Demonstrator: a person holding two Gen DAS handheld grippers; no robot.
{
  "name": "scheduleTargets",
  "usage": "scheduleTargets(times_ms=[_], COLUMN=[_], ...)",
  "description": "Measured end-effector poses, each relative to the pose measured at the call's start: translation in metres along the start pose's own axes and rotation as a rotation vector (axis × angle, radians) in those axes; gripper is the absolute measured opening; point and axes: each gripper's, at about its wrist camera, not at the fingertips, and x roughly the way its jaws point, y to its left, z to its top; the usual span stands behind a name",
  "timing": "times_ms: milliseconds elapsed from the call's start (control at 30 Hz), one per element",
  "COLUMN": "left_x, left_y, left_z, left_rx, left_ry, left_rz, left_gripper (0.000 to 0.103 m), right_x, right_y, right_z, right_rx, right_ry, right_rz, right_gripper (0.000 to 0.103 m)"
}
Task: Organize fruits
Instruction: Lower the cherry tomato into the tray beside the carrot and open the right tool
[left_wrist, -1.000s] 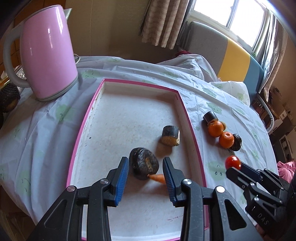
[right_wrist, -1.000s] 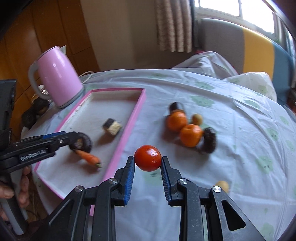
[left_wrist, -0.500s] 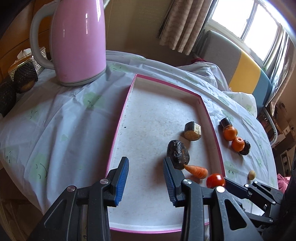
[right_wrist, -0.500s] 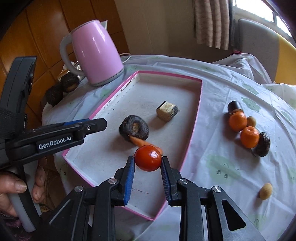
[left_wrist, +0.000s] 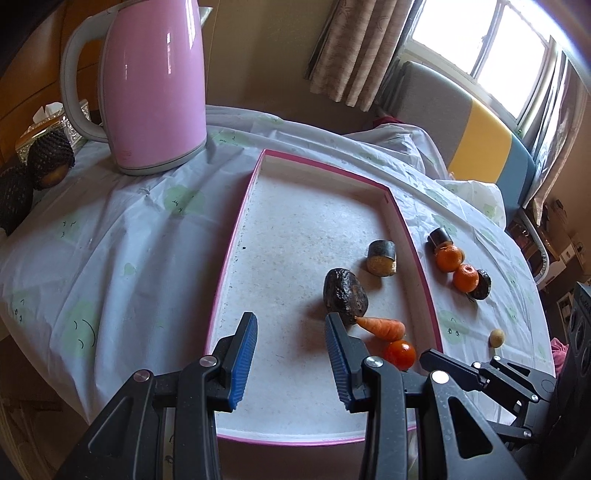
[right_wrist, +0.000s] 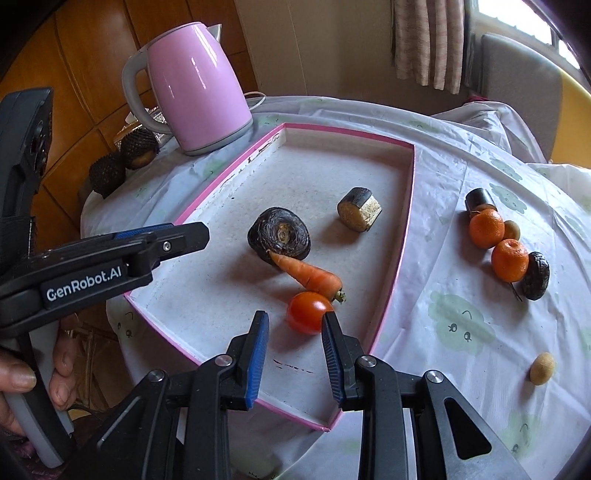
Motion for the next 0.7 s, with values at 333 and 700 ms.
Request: scheduleTargets(times_ms=[333, 700], left_x=[-0.003, 0.000], left_y=[-0.015, -0.033], left_z=[-0.005, -0.009], left_rx=[0.046, 0.090], left_ry=[0.002, 0.015], left_rz=[-0.008, -0.051], left_gripper=[0.038, 0.042], right_x=[-0.013, -0.033], right_y=[-0.010, -0.050], right_z=[-0.004, -0.018], right_rx=[0.054, 0.182], right_ry=[-0.041, -0.091], right_rz=[-0.042, -0.101], right_gripper=[0.036, 0.042])
